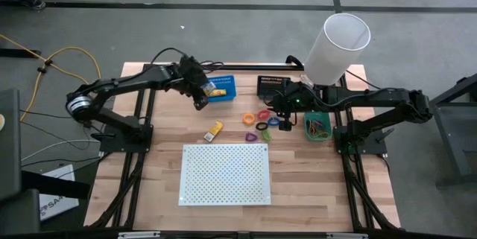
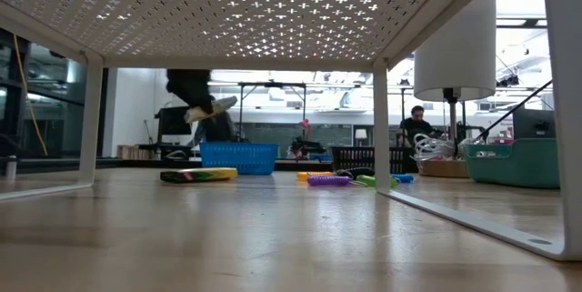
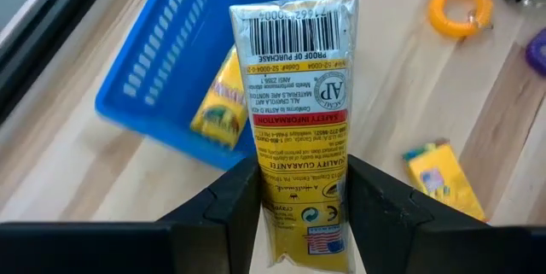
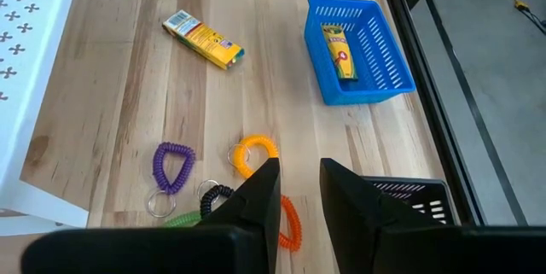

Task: Pick & Place Office Desk Supplies
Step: Put the left crayon box into the blue bin

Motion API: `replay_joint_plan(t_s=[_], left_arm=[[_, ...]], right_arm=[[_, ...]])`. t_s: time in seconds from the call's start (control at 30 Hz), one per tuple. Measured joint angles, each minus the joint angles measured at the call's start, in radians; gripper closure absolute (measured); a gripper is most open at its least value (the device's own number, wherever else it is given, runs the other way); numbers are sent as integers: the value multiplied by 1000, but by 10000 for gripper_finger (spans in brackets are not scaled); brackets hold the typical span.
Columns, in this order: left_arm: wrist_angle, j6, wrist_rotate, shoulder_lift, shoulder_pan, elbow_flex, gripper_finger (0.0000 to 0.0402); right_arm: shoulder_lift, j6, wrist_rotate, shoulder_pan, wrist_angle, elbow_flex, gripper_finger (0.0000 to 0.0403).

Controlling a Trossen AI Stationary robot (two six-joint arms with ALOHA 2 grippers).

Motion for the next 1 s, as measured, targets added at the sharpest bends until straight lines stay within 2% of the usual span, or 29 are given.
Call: replay_joint_plan(t_s=[0.47, 0.67, 1.0], left_arm=[[-239, 200, 17, 389, 75, 427, 253], [-253, 246, 65, 454, 115, 460, 253], [-239, 280, 43, 473, 91, 462, 253]], right_arm=[[0, 0, 0, 0, 0, 0, 328], [0, 0, 0, 0, 0, 0, 328], [0, 0, 0, 0, 0, 0, 328]])
